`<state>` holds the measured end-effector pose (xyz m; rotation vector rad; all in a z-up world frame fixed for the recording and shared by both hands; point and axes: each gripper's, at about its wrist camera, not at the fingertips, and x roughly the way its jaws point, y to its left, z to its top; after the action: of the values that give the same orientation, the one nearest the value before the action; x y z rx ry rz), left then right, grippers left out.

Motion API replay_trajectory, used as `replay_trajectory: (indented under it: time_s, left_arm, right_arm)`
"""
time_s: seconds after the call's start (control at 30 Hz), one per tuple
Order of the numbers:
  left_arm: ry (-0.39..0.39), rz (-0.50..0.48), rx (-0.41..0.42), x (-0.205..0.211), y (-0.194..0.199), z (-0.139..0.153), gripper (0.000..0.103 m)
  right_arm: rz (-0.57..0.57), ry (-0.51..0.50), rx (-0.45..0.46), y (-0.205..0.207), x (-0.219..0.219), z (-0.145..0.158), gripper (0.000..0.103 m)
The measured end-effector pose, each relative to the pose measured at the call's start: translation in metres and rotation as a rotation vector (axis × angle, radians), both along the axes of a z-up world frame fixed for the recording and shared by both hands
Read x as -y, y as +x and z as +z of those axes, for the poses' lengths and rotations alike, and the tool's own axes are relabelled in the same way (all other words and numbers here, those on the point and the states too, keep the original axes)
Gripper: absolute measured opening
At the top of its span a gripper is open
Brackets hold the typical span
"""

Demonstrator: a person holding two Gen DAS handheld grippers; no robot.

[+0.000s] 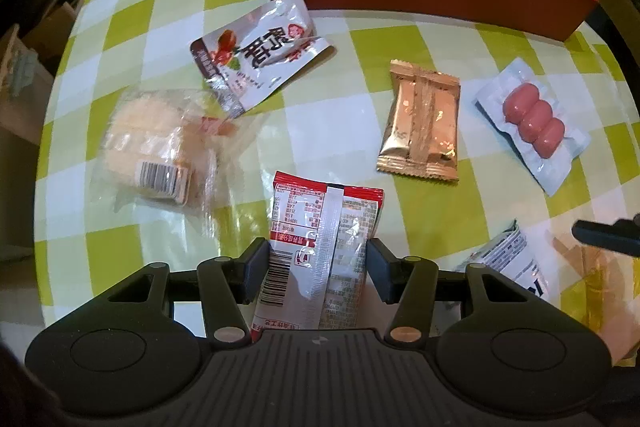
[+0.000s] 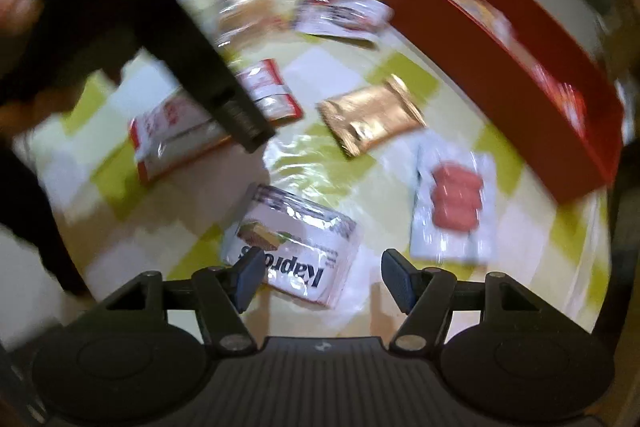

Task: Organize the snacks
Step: 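Move the right tool over the white Kaprons packet, then lower the right tool onto the Kaprons packet and close it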

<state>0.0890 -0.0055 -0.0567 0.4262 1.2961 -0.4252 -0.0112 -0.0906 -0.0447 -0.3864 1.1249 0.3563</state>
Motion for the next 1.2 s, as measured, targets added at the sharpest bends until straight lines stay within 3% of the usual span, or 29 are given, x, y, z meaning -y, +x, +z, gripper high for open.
replay_trajectory:
  time_s: [0.2, 0.33, 0.47, 0.67, 0.87, 1.03, 1.2]
  left_arm:
    - [0.004, 0.016, -0.005, -0.008, 0.000, -0.001, 0.061]
    - [-0.009, 0.035, -0.025, -0.014, 0.007, -0.003, 0.062]
    - [-0.021, 0.034, -0.040, -0.018, 0.009, -0.002, 0.062]
    - [-0.030, 0.036, -0.057, -0.022, 0.018, -0.005, 0.063]
    - [-0.021, 0.032, -0.052, -0.021, 0.016, -0.005, 0.064]
    - [-0.013, 0.029, -0.045, -0.018, 0.012, -0.004, 0.065]
    - [-0.003, 0.023, -0.038, -0.013, 0.010, -0.005, 0.066]
  right_arm:
    - [0.279, -0.138, 0.005, 0.015, -0.020, -0.009, 0.072]
    - [0.416, -0.153, -0.045, 0.028, -0.028, -0.010, 0.072]
    - [0.473, -0.112, -0.133, 0.036, -0.029, -0.014, 0.072]
    - [0.297, 0.028, -0.203, 0.031, -0.006, -0.020, 0.073]
    - [0.186, -0.120, -0.297, -0.014, 0.002, -0.040, 0.072]
    - [0.108, -0.110, -0.222, -0.011, 0.008, -0.027, 0.073]
    - [0.158, -0.122, -0.163, 0.001, -0.015, -0.029, 0.073]
